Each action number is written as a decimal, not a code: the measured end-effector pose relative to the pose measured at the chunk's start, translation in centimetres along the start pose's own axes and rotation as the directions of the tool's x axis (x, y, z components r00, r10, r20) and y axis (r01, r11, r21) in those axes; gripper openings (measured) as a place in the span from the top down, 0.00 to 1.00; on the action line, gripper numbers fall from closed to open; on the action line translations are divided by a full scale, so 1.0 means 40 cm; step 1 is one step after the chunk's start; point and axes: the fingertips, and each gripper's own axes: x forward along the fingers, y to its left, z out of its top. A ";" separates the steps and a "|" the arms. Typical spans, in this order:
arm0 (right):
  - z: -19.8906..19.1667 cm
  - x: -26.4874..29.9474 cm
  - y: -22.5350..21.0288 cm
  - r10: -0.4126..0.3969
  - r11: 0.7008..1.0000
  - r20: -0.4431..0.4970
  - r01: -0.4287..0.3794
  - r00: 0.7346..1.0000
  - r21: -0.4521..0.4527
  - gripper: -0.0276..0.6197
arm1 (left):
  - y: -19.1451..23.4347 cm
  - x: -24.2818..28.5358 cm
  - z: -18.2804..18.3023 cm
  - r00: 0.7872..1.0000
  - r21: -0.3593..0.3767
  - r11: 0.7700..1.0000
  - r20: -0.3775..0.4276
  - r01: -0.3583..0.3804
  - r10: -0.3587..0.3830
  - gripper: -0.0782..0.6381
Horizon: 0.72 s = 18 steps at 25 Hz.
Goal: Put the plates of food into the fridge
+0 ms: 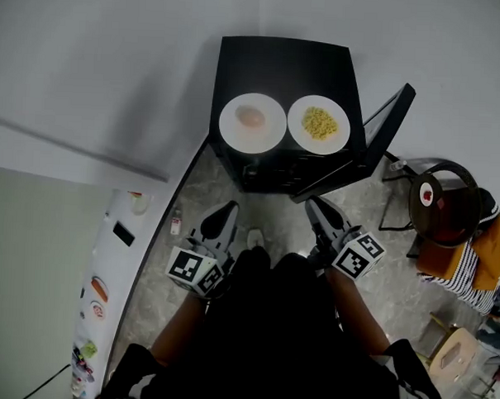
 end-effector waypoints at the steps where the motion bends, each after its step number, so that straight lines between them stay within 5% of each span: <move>1: 0.006 0.010 -0.004 -0.002 1.000 0.011 0.002 1.000 0.026 0.90 | 0.007 0.006 0.002 1.000 -0.002 1.000 -0.003 0.004 -0.004 0.85; 8: 0.070 0.055 -0.032 0.012 0.991 0.063 -0.020 0.998 0.136 0.90 | 0.015 0.052 0.015 1.000 -0.015 1.000 -0.015 0.017 -0.017 0.85; 11: 0.105 0.072 -0.053 0.027 0.980 0.083 -0.043 0.996 0.194 0.80 | 0.010 0.073 0.024 1.000 -0.007 1.000 -0.017 0.010 -0.010 0.85; 18: 0.123 0.096 -0.096 0.013 0.975 0.074 -0.030 0.997 0.222 0.80 | 0.006 0.099 0.037 1.000 0.010 1.000 -0.012 -0.015 0.016 0.85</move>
